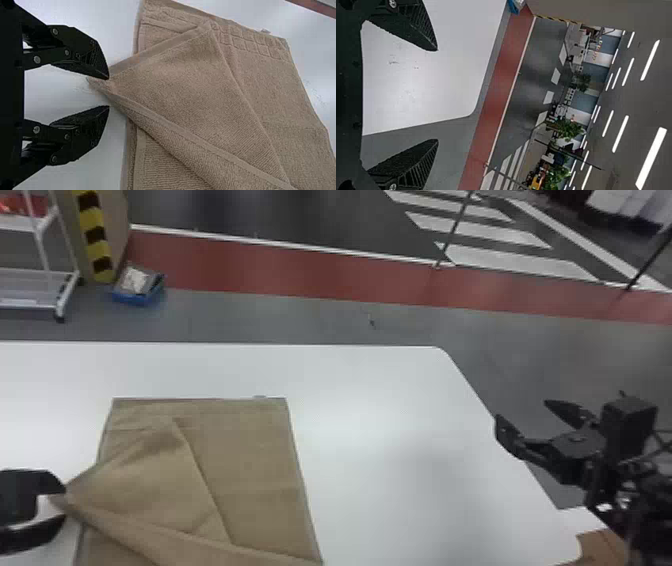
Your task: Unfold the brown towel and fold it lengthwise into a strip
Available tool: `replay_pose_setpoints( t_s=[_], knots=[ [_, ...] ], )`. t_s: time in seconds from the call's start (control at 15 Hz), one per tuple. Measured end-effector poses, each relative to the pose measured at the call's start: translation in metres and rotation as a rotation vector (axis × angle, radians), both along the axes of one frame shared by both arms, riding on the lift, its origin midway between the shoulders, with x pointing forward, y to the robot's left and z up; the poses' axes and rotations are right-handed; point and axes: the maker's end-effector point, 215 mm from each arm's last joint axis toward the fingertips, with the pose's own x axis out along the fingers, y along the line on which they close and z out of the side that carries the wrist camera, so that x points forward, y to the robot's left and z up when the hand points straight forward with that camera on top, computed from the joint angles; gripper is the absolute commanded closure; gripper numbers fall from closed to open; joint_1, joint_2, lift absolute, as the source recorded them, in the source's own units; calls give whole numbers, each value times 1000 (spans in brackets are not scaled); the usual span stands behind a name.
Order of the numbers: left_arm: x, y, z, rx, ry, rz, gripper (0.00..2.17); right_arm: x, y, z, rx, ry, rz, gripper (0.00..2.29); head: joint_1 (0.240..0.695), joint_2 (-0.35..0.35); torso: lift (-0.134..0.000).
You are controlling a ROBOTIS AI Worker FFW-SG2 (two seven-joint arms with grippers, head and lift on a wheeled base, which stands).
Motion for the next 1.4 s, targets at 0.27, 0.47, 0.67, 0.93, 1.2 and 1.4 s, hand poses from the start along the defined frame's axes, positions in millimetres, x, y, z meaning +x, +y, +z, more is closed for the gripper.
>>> replay_pose_setpoints(
  t_s=[0.27, 0.47, 0.67, 0.93, 1.2, 1.4],
  knots=[
    [4, 0, 1, 28, -8, -10, 2024, -2, -2, -1, 4, -2, -7, 56, 695, -314, -125],
    [12, 5, 4, 33, -34, 29, 2091, -1, -1, -1, 6, -2, -6, 53, 695, -305, -125],
    [12, 5, 10, 40, -38, 26, 2142, 8, 9, 2, -2, -6, 20, 49, 695, -294, -125],
    [13, 6, 32, 30, -66, 24, 2142, 45, 74, 1, -178, 46, 208, 60, 695, -217, -125],
    [5, 14, 31, 35, -64, 44, 2142, 97, 164, -25, -378, 117, 404, 83, 695, -89, -125],
    [3, 14, 29, 31, -57, 52, 2142, 133, 213, -56, -491, 178, 492, 103, 695, -35, -125]
  ],
)
